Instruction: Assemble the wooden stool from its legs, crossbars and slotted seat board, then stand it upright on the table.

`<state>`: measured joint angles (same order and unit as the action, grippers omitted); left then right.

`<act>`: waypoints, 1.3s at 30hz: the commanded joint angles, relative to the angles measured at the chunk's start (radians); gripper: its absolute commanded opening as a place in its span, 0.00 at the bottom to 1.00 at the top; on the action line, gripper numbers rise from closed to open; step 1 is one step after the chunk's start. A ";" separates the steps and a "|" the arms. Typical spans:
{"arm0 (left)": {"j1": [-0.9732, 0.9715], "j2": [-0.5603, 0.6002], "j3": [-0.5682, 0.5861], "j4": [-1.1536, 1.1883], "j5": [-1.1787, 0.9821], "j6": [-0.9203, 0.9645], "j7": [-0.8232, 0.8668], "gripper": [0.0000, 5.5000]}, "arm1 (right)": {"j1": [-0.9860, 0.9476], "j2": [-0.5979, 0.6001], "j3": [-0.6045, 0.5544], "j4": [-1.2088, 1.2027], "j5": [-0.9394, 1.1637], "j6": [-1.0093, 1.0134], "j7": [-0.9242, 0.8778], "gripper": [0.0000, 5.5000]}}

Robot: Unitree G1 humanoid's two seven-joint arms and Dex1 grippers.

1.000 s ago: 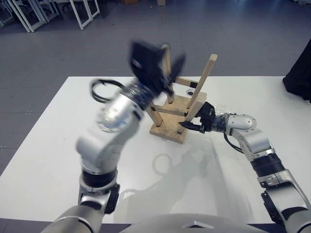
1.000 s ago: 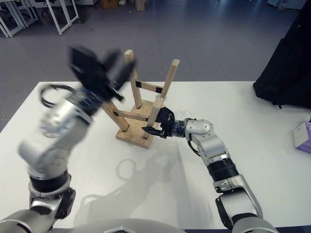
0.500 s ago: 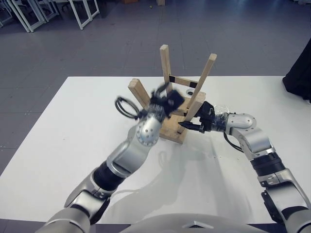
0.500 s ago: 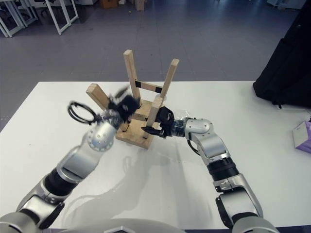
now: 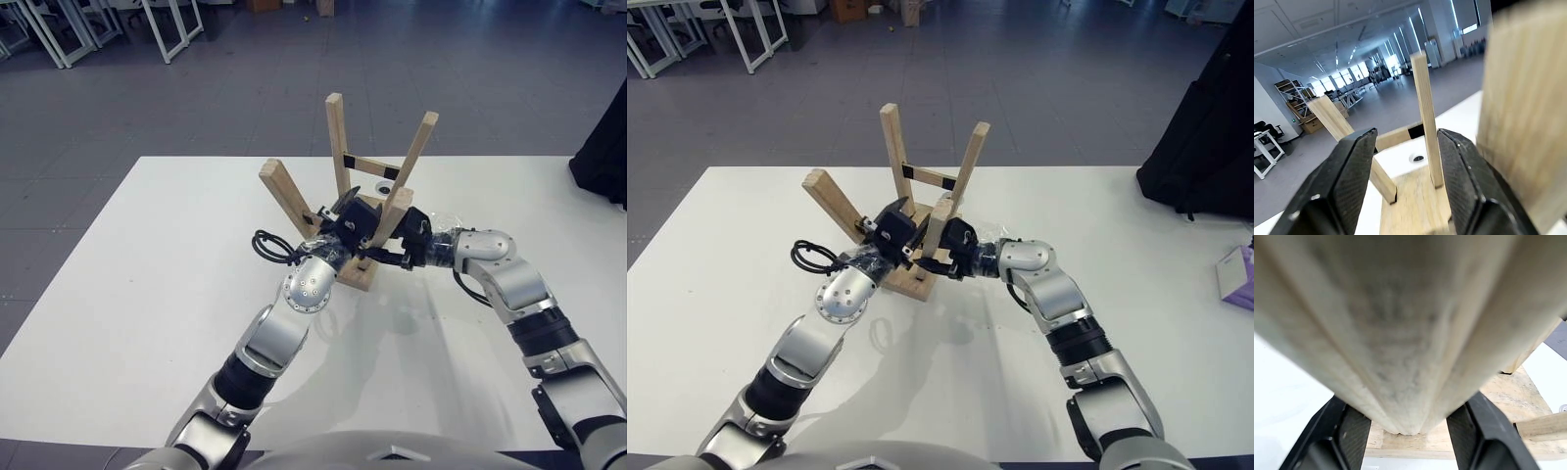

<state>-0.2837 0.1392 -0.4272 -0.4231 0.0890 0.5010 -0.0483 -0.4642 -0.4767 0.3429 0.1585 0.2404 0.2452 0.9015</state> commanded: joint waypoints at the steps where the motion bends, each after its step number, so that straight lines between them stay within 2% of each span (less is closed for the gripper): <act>1: -0.210 -0.035 0.269 -0.131 -0.101 0.185 -0.010 0.42 | 0.276 -0.115 0.192 0.294 -0.213 0.237 -0.037 0.37; 5: -0.460 -0.040 0.582 0.007 -0.326 0.305 0.000 0.42 | 0.269 -0.107 0.177 0.268 -0.193 0.234 -0.047 0.37; 8: -0.556 0.030 0.693 0.107 -0.393 0.346 -0.017 0.42 | 0.262 -0.112 0.178 0.238 -0.185 0.240 -0.037 0.37; 12: -0.482 0.047 0.664 0.202 -0.392 0.360 -0.038 0.42 | 0.260 -0.118 0.175 0.227 -0.183 0.232 -0.031 0.37; 16: -0.242 -0.051 0.548 0.284 -0.399 0.364 -0.058 0.42 | 0.254 -0.118 0.161 0.211 -0.175 0.237 -0.038 0.37; 20: -0.118 -0.043 0.477 0.434 -0.333 0.254 -0.071 0.42 | 0.232 -0.118 0.161 0.208 -0.174 0.229 -0.031 0.37; 23: -0.169 -0.018 0.556 0.417 -0.387 0.223 -0.091 0.42 | 0.243 -0.139 0.166 0.194 -0.175 0.178 -0.003 0.37; 26: -0.309 0.039 0.661 0.313 -0.520 0.283 -0.135 0.42 | 0.244 -0.179 0.178 0.196 -0.196 0.079 0.052 0.37; 28: -0.417 0.066 0.751 0.244 -0.675 0.361 -0.144 0.42 | 0.220 -0.191 0.172 0.207 -0.192 0.028 0.084 0.37; 30: -0.553 0.100 0.903 0.220 -0.888 0.398 -0.108 0.42 | 0.170 -0.195 0.162 0.218 -0.171 0.010 0.118 0.37; 33: -0.611 0.247 1.020 0.274 -0.948 0.394 -0.114 0.42 | 0.109 -0.211 0.150 0.213 -0.138 -0.017 0.207 0.37; 36: -0.507 0.319 1.035 0.333 -0.884 0.380 -0.094 0.42 | 0.034 -0.219 0.177 0.266 -0.169 -0.102 0.280 0.37; 39: -0.334 0.337 0.912 0.373 -0.735 0.307 -0.113 0.42 | -0.070 -0.177 0.157 0.346 -0.150 -0.171 0.317 0.37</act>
<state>-0.7661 0.4619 0.5865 -0.1083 -0.7660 0.8471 -0.1620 -0.5695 -0.5892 0.3788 0.3436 0.2811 0.0379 1.1184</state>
